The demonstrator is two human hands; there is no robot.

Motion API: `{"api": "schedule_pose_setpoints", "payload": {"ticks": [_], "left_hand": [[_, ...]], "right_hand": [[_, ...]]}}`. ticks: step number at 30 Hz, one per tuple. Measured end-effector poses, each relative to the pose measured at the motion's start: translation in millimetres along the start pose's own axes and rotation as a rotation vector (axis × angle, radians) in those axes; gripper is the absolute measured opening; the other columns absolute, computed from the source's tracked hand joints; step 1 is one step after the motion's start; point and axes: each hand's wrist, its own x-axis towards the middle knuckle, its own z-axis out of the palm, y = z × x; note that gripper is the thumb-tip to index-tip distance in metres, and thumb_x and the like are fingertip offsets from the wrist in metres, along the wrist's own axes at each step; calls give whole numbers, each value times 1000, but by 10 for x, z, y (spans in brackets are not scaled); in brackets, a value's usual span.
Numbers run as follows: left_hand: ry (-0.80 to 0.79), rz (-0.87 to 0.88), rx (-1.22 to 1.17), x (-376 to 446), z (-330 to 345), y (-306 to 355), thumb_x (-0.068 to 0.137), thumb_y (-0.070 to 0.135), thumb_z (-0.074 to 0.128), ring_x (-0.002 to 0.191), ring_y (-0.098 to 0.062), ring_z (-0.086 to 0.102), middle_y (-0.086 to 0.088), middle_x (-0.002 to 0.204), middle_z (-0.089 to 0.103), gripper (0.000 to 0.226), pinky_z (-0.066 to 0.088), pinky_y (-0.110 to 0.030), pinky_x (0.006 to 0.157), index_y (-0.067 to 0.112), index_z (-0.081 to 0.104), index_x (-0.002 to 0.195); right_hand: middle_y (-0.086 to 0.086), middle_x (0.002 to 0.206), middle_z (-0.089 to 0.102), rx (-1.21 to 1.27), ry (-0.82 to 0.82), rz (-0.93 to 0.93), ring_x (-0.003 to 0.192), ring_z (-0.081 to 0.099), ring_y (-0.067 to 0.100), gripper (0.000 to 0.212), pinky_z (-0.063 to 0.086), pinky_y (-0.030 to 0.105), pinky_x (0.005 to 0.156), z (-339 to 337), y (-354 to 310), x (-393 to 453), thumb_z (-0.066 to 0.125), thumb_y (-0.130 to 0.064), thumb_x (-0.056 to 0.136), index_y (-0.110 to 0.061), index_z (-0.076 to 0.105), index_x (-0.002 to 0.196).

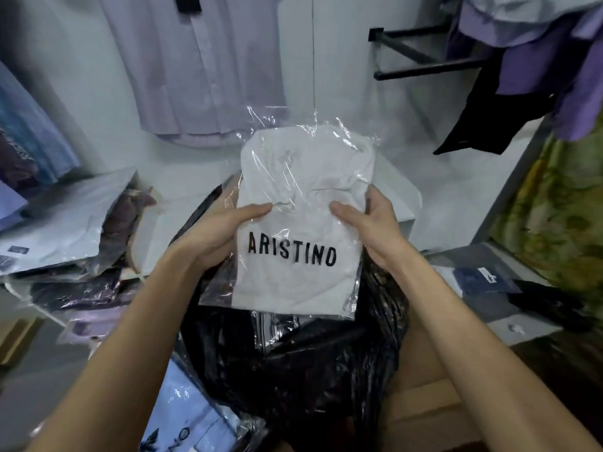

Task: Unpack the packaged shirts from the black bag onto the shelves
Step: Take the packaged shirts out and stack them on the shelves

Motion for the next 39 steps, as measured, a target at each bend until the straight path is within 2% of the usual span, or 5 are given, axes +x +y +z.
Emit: {"api": "schedule_pose_setpoints", "payload": {"ticks": [12,16,21,29,39], "left_hand": [[-159,-321,171,493,1609,-1045,88,-3,69,79,-22,70,-13,110,72,35,62,-34,70,19,57,112],[-299,-349,434,472,2028,-1620,81,-7,64,88,-23,68,-12,99,70,60,60,-50,85,14,50,135],[-392,-290,711,379,2318,-2022,83,-3,61,73,-13,60,1,83,62,81,45,-22,56,20,26,152],[-260,-449,278,402,2012,-1874,88,17,74,75,-6,74,0,95,76,20,54,-17,60,16,70,108],[29,-282,1069,501,786,-1587,87,31,60,83,-26,68,-2,83,72,20,52,-33,68,20,72,75]], "right_hand": [[-17,129,66,-207,235,224,115,68,10,91,60,32,84,-1872,316,-1078,61,14,89,-44,33,153],[-9,131,66,-138,309,306,113,70,19,91,60,32,78,-2240,623,-1542,58,20,89,-38,34,154],[7,131,69,-285,479,452,109,72,20,58,61,40,88,-2475,1079,-1699,72,1,88,-21,54,139],[7,113,77,-40,458,400,100,76,27,33,63,35,78,-2258,1064,-1612,70,-7,94,-13,64,126],[15,112,75,-364,598,630,95,74,33,33,60,54,88,-2474,1898,-1502,81,-9,81,-12,69,112]]}}
